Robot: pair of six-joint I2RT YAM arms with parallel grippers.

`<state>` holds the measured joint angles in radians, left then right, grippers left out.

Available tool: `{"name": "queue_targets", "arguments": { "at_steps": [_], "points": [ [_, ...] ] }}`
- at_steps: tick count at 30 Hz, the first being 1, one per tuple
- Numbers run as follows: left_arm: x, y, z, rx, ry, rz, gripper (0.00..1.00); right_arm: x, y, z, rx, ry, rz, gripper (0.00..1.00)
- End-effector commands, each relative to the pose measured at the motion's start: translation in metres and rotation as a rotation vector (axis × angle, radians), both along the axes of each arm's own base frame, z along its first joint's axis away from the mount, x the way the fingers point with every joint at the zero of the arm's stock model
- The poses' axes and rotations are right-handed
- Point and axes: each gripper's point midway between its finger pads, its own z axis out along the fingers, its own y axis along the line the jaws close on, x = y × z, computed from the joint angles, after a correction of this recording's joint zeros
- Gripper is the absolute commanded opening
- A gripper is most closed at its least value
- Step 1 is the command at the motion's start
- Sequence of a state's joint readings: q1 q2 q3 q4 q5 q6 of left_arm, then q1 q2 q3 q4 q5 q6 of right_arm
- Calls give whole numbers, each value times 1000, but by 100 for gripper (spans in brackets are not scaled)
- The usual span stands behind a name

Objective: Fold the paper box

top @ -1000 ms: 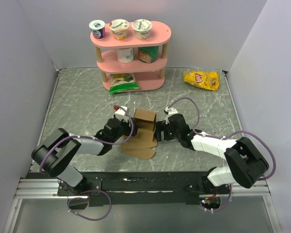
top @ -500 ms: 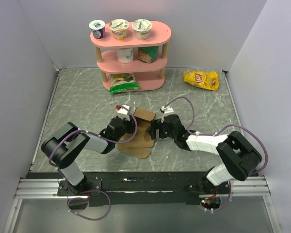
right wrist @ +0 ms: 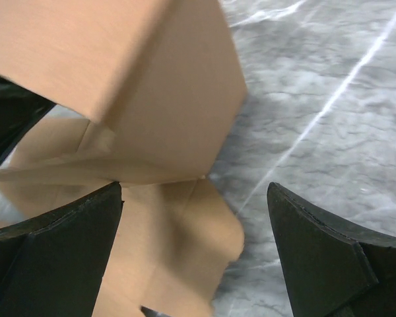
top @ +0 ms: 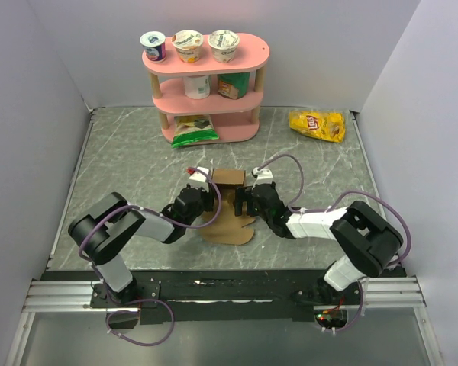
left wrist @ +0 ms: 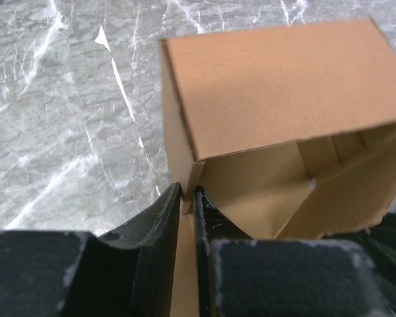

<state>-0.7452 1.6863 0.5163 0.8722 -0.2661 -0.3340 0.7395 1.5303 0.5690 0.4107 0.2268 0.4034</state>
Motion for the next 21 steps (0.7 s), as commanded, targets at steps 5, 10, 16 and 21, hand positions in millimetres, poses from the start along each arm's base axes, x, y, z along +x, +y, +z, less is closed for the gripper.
{"name": "queue_targets", "arguments": {
  "at_steps": [5,10,16,21],
  "points": [
    [4,-10,19,-44,-42,5,18,32,-1,31,23,-172,-144,94],
    [6,-12,17,-26,-40,2,17,41,14,42,16,-243,-61,93],
    [8,-11,19,-7,-39,7,16,53,15,40,-26,-264,-42,94],
    [4,-14,18,-10,-22,-17,16,61,13,40,-59,-278,-51,94]
  ]
}}
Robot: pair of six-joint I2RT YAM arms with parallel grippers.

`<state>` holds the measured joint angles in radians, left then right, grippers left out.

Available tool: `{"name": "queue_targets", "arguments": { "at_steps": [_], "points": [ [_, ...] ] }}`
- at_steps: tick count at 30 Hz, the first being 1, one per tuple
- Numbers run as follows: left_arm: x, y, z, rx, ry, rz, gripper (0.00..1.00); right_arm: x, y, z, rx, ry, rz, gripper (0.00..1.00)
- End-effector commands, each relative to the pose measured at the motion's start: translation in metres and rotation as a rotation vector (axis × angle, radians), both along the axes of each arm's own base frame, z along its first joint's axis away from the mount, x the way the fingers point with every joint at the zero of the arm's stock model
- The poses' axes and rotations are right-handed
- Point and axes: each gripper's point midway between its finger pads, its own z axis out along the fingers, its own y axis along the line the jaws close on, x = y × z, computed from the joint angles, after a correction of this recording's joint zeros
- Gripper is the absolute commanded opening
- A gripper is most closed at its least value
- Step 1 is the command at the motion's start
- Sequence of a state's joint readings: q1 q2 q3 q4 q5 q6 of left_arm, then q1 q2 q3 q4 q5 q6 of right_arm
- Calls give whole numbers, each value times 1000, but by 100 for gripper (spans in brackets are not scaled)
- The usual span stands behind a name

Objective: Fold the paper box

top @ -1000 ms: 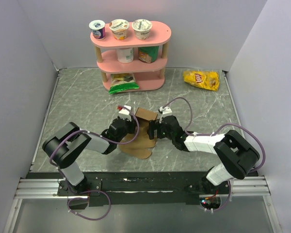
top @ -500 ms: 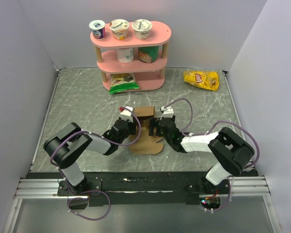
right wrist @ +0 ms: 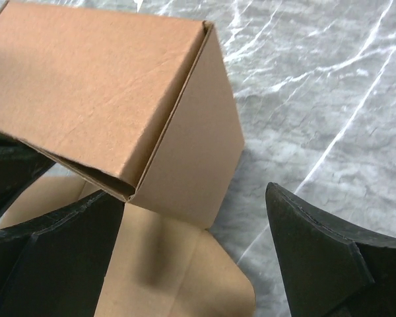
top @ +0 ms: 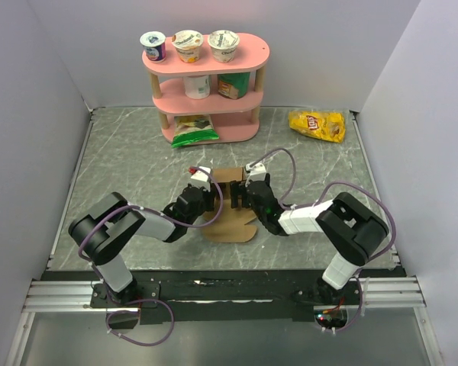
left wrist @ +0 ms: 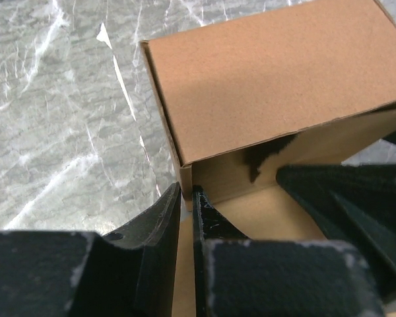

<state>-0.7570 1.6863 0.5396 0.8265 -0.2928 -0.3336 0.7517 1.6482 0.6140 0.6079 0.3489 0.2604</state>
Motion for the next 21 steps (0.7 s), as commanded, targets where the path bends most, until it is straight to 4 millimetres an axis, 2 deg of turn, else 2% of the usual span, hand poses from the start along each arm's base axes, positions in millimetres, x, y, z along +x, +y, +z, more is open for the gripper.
{"name": "queue_targets", "arguments": {
  "at_steps": [1,3,6,7,9,10,12,13,17,20,21],
  "points": [
    [1,-15,21,-44,-29,-41,16,25,9,30,22,-105,-17,93],
    [-3,-16,20,-57,-12,-46,16,27,8,30,23,-109,-28,90],
    [-8,-16,23,-75,2,-52,16,31,7,32,32,-118,-58,78],
    [-9,-17,25,-92,5,-49,16,32,5,31,28,-112,-70,67],
    [-11,-17,26,-106,17,-49,17,33,3,30,34,-108,-90,56],
    [-11,-18,27,-112,18,-54,17,32,3,30,34,-106,-92,42],
    [-14,-22,30,-127,18,-72,17,32,0,28,33,-95,-115,36],
    [-14,-23,31,-130,18,-75,17,32,0,26,38,-89,-120,29],
    [-17,-26,34,-138,17,-95,18,31,-1,24,39,-70,-131,18],
    [-20,-24,37,-139,22,-98,27,31,-2,25,28,-61,-130,8],
    [-23,-22,41,-145,15,-99,37,30,-2,24,18,-54,-121,6]
  ]
}}
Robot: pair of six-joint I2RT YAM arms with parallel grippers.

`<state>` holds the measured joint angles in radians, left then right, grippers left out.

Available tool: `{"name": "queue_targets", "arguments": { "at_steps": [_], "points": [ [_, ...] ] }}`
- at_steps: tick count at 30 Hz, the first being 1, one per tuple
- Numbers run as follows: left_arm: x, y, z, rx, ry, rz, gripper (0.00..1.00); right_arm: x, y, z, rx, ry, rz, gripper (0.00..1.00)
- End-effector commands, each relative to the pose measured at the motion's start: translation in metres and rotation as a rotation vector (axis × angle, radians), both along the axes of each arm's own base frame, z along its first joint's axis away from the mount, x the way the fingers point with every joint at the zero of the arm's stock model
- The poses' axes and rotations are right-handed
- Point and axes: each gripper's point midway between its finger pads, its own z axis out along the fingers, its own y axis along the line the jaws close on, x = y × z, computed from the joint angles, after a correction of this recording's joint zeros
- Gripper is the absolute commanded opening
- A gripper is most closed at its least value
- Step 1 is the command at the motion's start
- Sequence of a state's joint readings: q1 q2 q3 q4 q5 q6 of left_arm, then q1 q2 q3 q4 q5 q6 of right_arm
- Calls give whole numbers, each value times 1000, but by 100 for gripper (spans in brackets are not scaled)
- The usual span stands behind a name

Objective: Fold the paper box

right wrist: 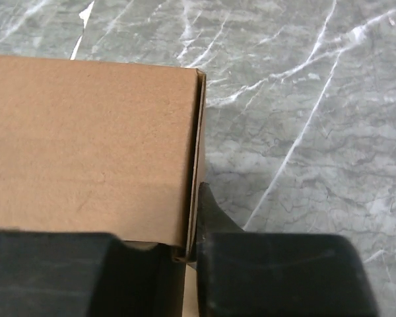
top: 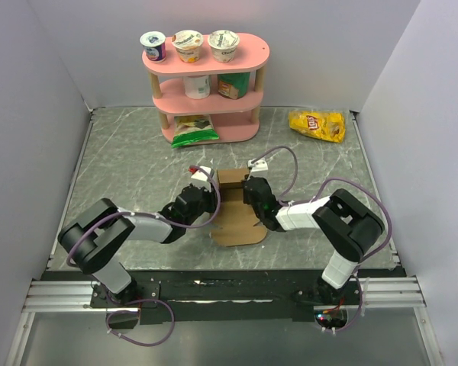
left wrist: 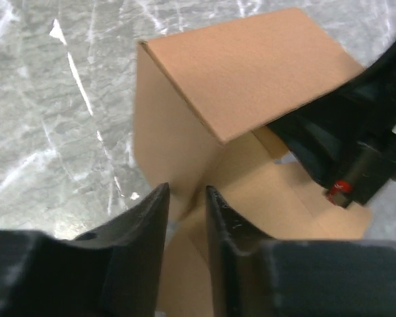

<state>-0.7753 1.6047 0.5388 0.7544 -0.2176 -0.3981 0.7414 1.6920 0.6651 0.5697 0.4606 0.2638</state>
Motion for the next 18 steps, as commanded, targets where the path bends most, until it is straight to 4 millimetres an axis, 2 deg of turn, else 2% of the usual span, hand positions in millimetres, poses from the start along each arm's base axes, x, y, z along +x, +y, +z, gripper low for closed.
{"name": "queue_targets", "arguments": {
  "at_steps": [1,2,3,5,6,7,9,10,11,12,14,16,18],
  "points": [
    [-8,-5,26,-69,-25,-31,45,14,12,28,59,-49,-1,6],
    [-11,-4,28,-70,-29,-41,54,11,17,30,68,-46,39,6],
    [-14,-1,34,-73,-42,-48,68,11,13,29,67,-42,46,6],
    [-25,0,34,-66,-42,-104,85,8,16,35,92,-38,99,4],
    [-29,1,44,-83,-59,-124,88,7,14,35,93,-33,107,3],
    [-39,-2,44,-87,-46,-181,91,7,10,38,89,-33,115,2],
    [-46,3,52,-101,-54,-221,99,0,17,42,102,-24,204,2],
    [-54,2,53,-114,-47,-264,99,-1,14,48,99,-23,223,2],
    [-56,11,50,-117,-30,-267,96,-4,15,50,99,-14,246,2],
    [-58,15,61,-138,-50,-273,96,-8,20,53,118,3,300,2],
    [-63,23,62,-143,-40,-308,96,-15,18,59,104,23,338,2],
    [-68,23,73,-149,-57,-353,96,-23,24,71,107,24,404,2],
    [-74,18,84,-159,-80,-414,96,-29,25,72,98,62,429,2]
  ]
}}
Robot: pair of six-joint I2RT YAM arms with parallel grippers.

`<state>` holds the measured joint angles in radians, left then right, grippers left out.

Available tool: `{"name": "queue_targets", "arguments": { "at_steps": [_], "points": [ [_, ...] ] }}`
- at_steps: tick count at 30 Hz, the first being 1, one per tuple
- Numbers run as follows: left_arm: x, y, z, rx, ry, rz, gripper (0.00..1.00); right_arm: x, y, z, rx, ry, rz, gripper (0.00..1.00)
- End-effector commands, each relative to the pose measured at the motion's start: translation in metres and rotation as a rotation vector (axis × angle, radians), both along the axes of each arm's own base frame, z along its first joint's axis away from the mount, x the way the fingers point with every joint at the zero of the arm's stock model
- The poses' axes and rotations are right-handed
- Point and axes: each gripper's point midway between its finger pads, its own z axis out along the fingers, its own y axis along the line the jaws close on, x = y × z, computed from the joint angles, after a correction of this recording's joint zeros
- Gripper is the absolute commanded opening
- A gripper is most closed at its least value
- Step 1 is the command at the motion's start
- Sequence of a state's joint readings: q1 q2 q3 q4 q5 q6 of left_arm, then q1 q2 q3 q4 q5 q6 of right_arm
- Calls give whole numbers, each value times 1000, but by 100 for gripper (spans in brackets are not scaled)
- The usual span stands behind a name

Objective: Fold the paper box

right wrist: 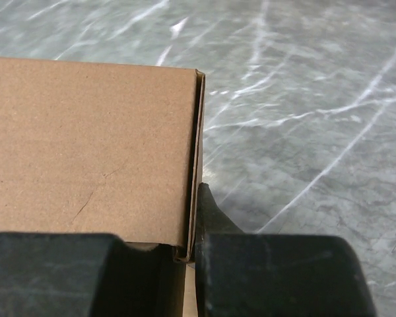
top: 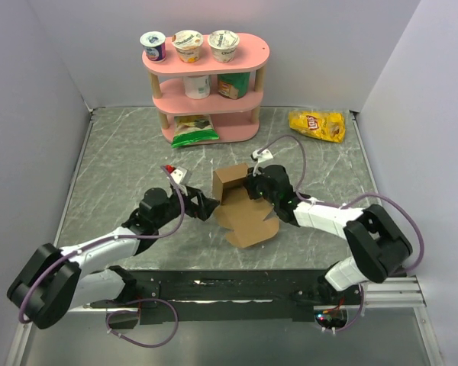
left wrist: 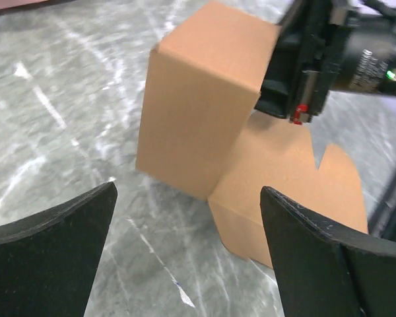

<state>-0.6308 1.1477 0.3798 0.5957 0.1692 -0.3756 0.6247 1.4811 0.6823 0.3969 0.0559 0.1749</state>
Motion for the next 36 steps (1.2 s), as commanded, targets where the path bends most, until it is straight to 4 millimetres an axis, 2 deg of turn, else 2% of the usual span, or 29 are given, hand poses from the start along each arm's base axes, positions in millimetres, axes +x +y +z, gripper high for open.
{"name": "queue_targets", "arguments": {
  "at_steps": [1,5,10,16,25,32,36],
  "points": [
    [-25,-16,20,-32,-42,-193,96,-23,19,27,15,22,183,2],
    [-25,-19,31,-61,-58,-214,96,-35,20,32,18,71,217,2],
    [-27,-23,32,-89,-39,-233,96,-45,18,38,30,84,234,0],
    [-21,-27,31,-95,-31,-228,96,-56,22,36,27,89,267,0],
    [-25,-36,43,-184,-25,-269,96,-55,19,31,-41,96,224,0],
    [-14,-37,24,-152,43,-218,99,-57,24,34,-37,94,223,0],
    [-16,-34,26,-160,26,-212,93,-58,24,34,-25,98,213,0]
  ]
}}
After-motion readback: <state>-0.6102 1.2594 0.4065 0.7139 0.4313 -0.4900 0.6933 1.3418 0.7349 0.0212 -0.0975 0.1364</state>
